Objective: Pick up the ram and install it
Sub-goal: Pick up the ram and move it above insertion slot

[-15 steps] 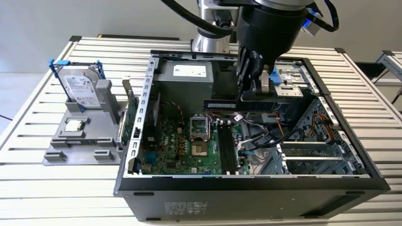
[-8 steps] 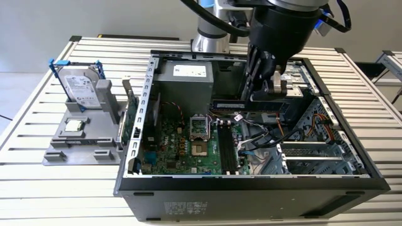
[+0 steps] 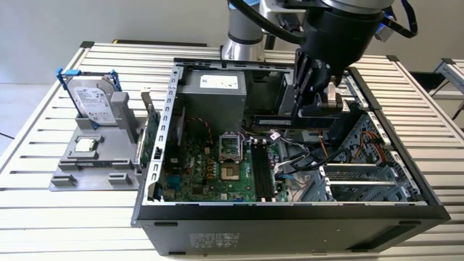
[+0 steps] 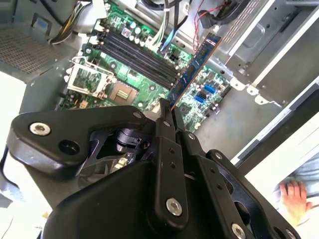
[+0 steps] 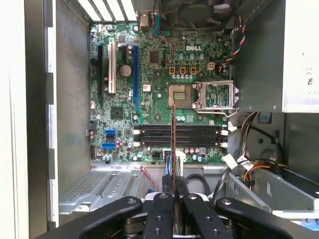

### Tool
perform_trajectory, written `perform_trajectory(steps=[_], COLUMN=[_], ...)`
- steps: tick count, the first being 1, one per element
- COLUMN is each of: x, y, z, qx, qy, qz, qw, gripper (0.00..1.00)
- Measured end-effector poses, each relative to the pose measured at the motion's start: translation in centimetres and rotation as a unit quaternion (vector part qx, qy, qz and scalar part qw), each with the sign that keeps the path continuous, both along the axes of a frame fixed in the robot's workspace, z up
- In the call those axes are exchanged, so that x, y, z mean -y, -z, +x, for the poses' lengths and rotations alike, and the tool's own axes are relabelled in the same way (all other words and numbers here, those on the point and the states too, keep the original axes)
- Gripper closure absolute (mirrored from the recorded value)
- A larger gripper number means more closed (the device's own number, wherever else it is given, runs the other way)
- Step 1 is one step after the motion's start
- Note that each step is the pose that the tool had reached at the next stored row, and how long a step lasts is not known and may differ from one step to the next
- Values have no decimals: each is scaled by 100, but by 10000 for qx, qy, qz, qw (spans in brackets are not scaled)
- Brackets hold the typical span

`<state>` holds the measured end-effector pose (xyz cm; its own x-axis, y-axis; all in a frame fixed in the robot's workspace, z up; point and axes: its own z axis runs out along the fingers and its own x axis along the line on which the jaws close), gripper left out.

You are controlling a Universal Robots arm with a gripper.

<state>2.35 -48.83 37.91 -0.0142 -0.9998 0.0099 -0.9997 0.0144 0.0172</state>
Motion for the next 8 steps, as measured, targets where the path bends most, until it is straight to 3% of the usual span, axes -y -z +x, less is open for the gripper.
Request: perform_trajectory(steps=[8], x=[0], y=[0], z=[110], qx=[0], qy=[0], qz=[0], qw=[10000], gripper=[100])
